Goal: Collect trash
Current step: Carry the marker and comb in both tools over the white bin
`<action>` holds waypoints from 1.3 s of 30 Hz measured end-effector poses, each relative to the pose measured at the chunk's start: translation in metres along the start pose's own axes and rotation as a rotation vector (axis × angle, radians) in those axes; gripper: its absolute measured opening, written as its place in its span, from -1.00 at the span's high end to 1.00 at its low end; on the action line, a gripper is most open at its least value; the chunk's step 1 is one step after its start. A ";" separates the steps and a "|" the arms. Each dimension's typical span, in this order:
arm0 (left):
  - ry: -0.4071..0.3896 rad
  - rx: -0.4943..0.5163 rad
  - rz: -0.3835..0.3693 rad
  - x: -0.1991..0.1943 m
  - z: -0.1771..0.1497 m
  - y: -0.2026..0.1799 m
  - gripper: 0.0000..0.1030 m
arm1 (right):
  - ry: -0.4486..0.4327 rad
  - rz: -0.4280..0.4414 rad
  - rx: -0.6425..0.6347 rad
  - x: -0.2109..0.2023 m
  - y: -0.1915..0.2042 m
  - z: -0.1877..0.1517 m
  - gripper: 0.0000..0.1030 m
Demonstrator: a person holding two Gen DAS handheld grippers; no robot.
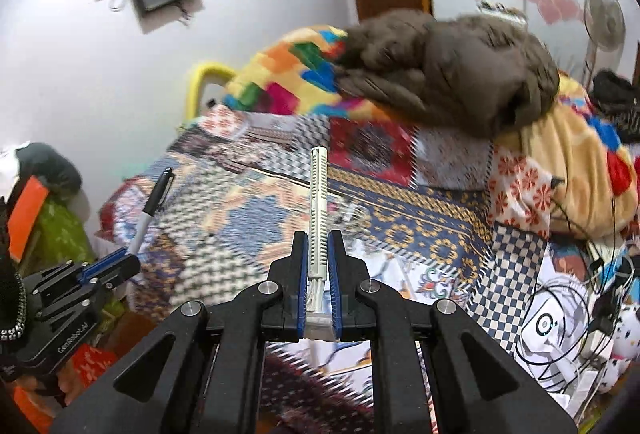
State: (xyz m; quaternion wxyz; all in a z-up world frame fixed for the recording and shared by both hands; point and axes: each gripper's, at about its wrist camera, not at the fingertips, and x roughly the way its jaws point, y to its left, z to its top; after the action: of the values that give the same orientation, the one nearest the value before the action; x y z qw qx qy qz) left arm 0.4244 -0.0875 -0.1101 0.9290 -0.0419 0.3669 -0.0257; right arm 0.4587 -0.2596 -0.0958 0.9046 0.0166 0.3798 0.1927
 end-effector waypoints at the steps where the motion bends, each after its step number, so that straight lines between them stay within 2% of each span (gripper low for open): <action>1: -0.012 -0.006 0.004 -0.014 -0.003 0.003 0.82 | -0.009 0.012 -0.012 -0.008 0.010 -0.001 0.83; 12: -0.081 -0.079 0.051 -0.117 -0.046 0.051 0.82 | -0.018 0.126 -0.100 -0.047 0.103 -0.031 0.83; 21: -0.075 -0.158 0.121 -0.174 -0.102 0.114 0.82 | 0.032 0.198 -0.197 -0.044 0.177 -0.073 0.83; 29: -0.016 -0.231 0.211 -0.191 -0.161 0.171 0.82 | 0.127 0.267 -0.275 -0.020 0.244 -0.115 0.83; 39: 0.094 -0.371 0.252 -0.175 -0.234 0.233 0.82 | 0.297 0.311 -0.390 0.029 0.315 -0.166 0.83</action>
State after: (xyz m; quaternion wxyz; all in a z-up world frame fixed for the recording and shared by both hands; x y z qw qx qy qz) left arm 0.1411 0.1448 -0.1837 0.8832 -0.1647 0.4103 0.1564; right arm 0.2564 0.0234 -0.1777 0.7848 -0.1279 0.4569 0.3986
